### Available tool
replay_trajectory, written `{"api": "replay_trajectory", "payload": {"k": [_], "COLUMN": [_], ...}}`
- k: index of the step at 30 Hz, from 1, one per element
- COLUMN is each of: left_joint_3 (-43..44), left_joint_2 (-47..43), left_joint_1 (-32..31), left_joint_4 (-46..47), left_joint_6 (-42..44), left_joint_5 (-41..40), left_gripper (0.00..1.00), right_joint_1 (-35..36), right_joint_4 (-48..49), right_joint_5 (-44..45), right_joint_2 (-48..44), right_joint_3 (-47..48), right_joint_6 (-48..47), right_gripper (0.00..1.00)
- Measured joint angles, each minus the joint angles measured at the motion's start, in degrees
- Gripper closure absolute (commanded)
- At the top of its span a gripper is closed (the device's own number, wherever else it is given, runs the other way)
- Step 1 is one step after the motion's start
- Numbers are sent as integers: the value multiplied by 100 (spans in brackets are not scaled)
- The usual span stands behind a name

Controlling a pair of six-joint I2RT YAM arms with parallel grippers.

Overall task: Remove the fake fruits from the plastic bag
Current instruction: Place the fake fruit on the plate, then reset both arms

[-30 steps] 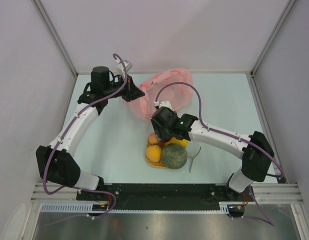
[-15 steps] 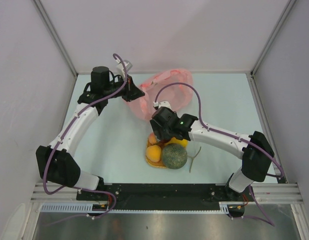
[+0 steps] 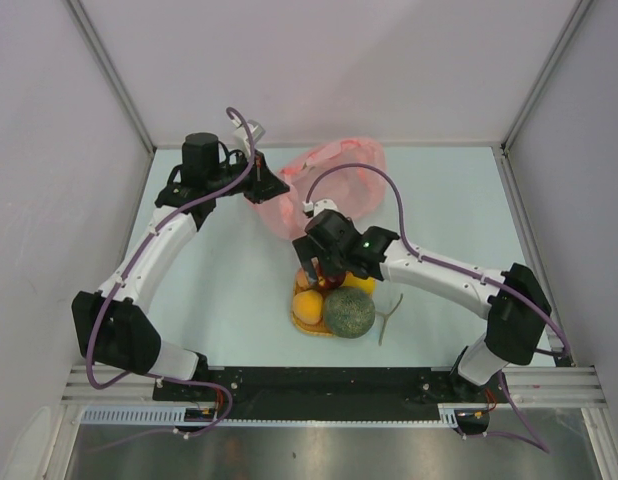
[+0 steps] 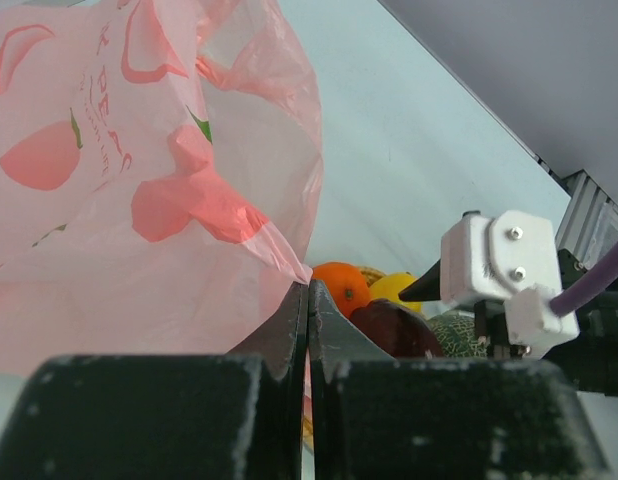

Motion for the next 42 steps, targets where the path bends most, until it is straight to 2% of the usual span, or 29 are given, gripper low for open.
{"api": "replay_trajectory", "payload": {"k": [4, 7, 14, 19, 20, 21, 22, 24, 25, 32, 40, 42], "left_joint_3": [236, 796, 2608, 3042, 3040, 3025, 2990, 2787, 2682, 1971, 111, -352], "left_joint_2": [133, 448, 1145, 1117, 1099, 1086, 1071, 981, 925, 109, -2249, -2601], "left_joint_1": [0, 0, 306, 656, 688, 708, 717, 715, 715, 715, 715, 715], "left_joint_4": [-173, -367, -601, -549, -560, -570, -586, -581, -599, -719, -1043, -1187], "left_joint_6": [138, 389, 824, 1110, 1150, 1187, 1198, 1228, 1204, 1093, 1344, 1386], "left_joint_5": [-76, -413, -1469, -2124, -2210, -2275, -2343, -2435, -2485, -2649, -2269, -2208], "left_gripper": [100, 100, 100, 100, 94, 83, 45, 12, 1, 0, 0, 0], "right_joint_1": [-302, -804, -2946, -4358, -4527, -4629, -4723, -4804, -4809, -4802, -4802, -4811], "right_joint_4": [28, 35, -164, -413, -431, -446, -472, -481, -481, -503, -1075, -1132], "right_joint_5": [-63, -260, -1580, -1797, -1784, -1775, -1744, -1681, -1633, -1182, -833, -769], "right_joint_2": [-155, -321, -710, -960, -1012, -1054, -1102, -1172, -1196, -1523, -2190, -2192], "right_joint_3": [61, 192, 317, 162, 111, 72, 35, -11, -24, -107, -125, -138], "right_joint_6": [-179, -343, -914, -1084, -1104, -1117, -1123, -1119, -1113, -1032, -1054, -1067], "right_gripper": [0, 0, 0, 0, 0, 0, 0, 0, 0, 0, 0, 0]}}
